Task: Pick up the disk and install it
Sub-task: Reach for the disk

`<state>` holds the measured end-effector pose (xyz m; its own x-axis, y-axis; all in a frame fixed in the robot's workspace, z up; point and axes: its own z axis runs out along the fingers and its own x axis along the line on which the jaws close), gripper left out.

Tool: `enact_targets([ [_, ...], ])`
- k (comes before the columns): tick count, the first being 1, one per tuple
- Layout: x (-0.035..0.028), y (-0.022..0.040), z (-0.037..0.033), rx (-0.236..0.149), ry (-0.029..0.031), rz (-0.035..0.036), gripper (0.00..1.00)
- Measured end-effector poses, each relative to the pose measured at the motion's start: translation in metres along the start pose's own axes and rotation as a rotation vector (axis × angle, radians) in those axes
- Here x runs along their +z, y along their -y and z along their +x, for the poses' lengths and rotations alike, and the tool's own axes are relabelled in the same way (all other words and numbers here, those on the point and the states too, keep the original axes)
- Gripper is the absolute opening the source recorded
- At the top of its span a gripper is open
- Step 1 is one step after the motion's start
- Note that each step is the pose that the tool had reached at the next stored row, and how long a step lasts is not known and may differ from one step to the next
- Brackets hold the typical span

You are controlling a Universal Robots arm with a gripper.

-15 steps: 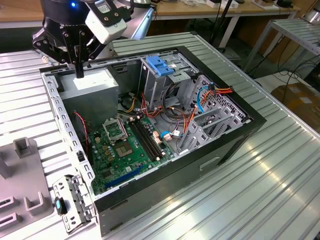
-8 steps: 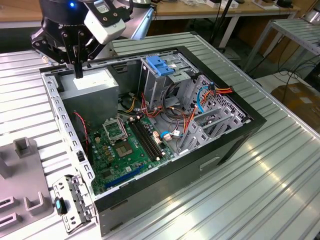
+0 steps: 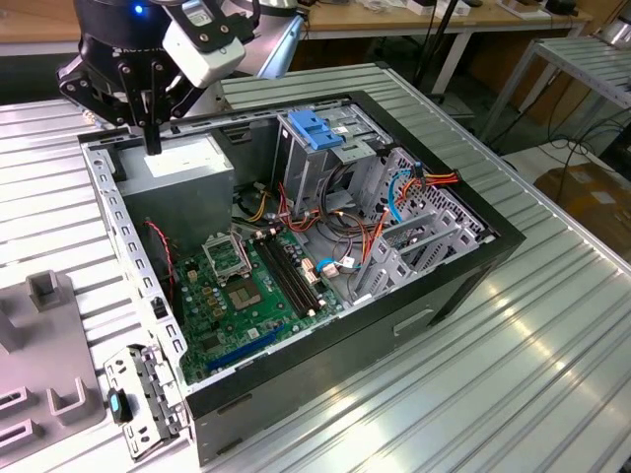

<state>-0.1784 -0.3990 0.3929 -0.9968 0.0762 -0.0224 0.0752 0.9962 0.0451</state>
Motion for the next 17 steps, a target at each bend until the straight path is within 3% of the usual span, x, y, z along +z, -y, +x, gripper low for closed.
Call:
enact_targets([
  [17, -0.0001, 0.0004, 0.0048, 0.0, 0.0, 0.0001, 0.11],
])
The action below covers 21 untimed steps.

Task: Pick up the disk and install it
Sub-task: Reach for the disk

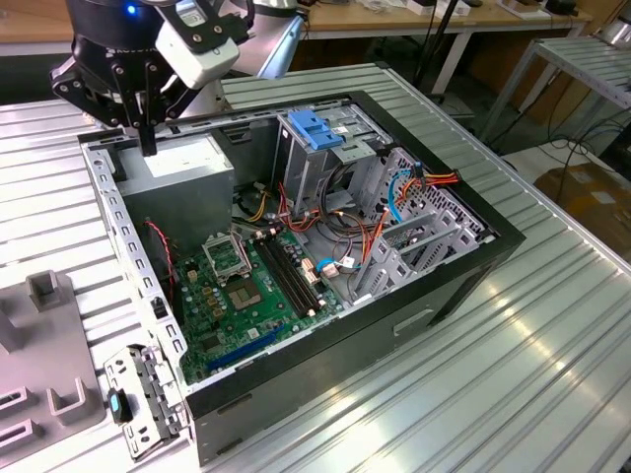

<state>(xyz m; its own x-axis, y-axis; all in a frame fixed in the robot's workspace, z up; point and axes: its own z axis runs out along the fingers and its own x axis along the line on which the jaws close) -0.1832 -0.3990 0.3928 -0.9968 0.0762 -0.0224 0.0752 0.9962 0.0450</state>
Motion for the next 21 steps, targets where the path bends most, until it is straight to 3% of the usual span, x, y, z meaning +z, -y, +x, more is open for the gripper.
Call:
enact_targets([
  [21, -0.0001, 0.0005, 0.0063, 0.0, 0.0, 0.0, 0.11],
])
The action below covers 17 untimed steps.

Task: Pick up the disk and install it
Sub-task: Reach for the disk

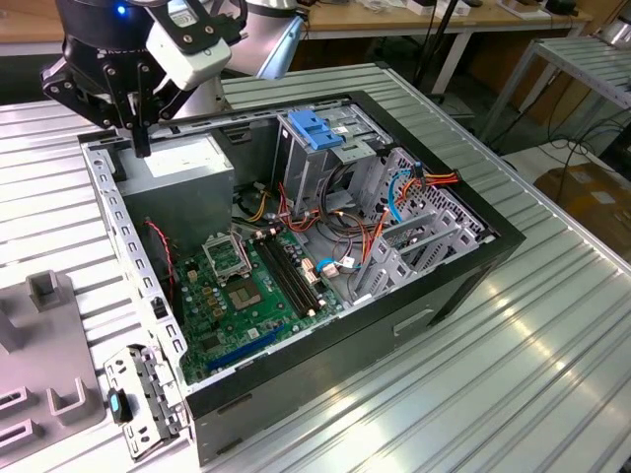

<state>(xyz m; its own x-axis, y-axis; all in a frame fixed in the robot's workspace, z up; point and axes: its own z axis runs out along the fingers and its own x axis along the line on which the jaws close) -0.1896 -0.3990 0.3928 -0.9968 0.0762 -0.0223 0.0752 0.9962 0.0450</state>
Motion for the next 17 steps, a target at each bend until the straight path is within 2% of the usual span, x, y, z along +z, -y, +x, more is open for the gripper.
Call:
enact_targets([
  [17, -0.0001, 0.0005, 0.0047, 0.0, 0.0, 0.0, 0.11],
])
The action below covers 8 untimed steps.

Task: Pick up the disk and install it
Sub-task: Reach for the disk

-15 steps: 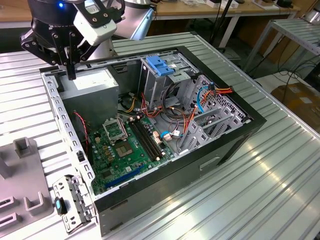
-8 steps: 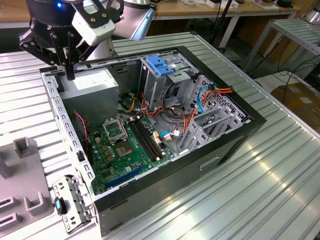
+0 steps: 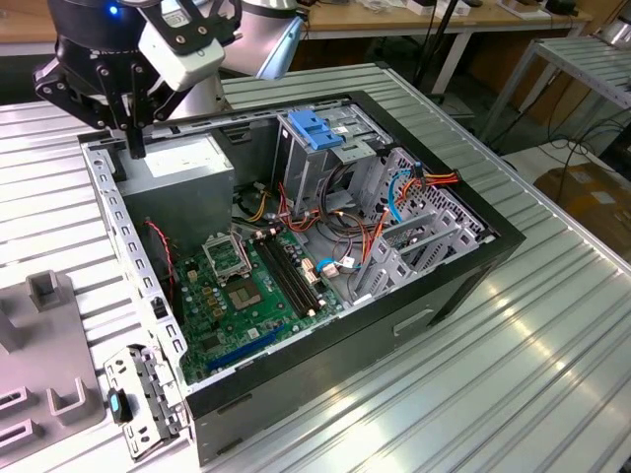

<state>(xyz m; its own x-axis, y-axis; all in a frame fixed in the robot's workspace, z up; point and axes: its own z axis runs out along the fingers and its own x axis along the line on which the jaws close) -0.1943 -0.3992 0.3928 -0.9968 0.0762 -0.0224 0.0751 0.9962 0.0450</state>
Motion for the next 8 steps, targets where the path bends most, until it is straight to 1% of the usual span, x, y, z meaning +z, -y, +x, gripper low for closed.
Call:
enact_targets([
  [8, -0.0001, 0.0002, 0.0021, 0.0, 0.0, 0.0001, 0.11],
])
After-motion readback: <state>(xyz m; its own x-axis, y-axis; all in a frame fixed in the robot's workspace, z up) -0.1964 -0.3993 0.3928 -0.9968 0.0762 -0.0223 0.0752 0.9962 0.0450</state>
